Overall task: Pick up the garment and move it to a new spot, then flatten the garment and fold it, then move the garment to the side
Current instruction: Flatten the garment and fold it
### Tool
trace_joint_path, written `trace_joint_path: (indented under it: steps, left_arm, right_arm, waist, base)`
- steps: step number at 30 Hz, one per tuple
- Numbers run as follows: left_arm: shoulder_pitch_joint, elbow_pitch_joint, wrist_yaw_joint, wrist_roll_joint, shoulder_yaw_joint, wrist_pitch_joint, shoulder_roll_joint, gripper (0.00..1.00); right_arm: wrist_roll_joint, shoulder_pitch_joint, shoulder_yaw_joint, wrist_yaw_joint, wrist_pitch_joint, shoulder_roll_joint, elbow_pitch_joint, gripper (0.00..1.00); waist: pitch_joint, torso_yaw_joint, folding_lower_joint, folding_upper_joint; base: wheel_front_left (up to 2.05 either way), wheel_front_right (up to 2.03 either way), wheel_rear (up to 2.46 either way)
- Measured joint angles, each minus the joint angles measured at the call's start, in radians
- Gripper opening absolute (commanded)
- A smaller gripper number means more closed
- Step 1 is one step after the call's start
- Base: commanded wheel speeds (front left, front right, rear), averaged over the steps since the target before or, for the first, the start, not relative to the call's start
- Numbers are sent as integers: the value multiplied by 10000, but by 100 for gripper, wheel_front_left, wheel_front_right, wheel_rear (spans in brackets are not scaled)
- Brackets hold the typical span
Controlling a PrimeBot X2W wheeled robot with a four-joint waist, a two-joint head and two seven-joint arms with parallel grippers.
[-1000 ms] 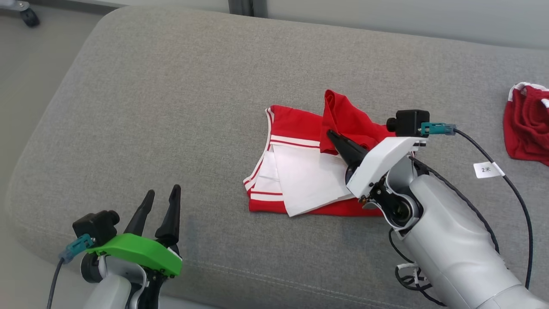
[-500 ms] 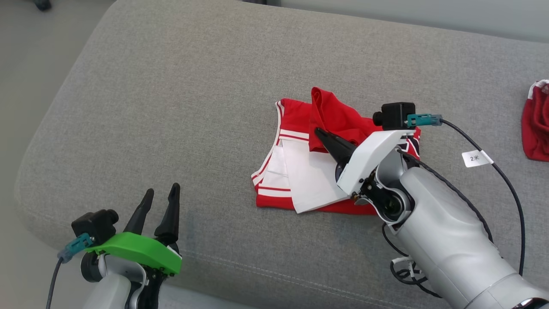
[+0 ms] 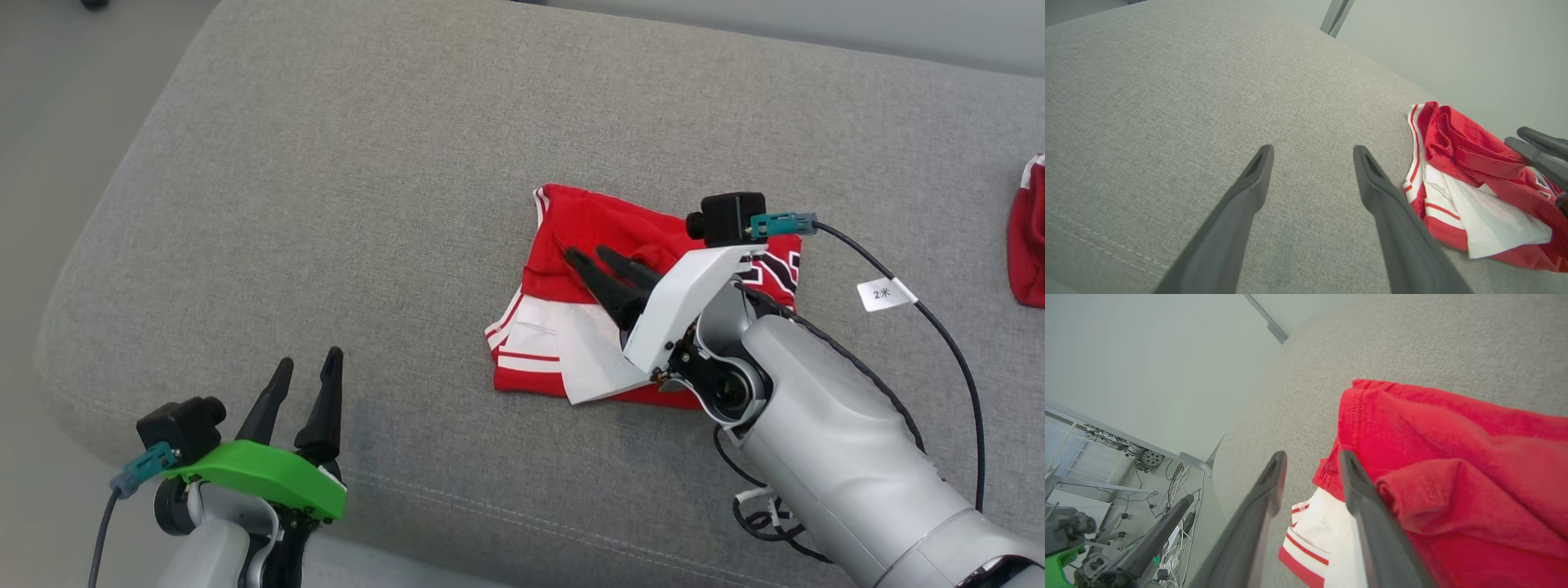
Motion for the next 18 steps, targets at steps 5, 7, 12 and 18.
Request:
trace_joint_path:
  steps: [5,7,12,18]
  left_arm:
    - [-120,6,0,0,21,0,2,100]
    - [-130,6,-2,0,134,0,8,100]
    - [-130,2,-2,4,261,0,29,100]
    - [-124,-36,-2,102,314,0,125,100]
  right_arm:
    - [178,-76,174,-86,-178,0,71,100]
    - [284,-166,324,-77,-263,-8,27,100]
    - [635,-225,493,-38,-598,0,-299,100]
    - [675,-377,309,17,-1152,2,-360,100]
  waist:
    - [6,-25,0,0]
    - [-6,-71,0,0]
    - [-96,-279,0,0]
    - [-256,-625,0,0]
  base:
    - [0,0,0]
    - [0,0,0]
    - [0,0,0]
    - [0,0,0]
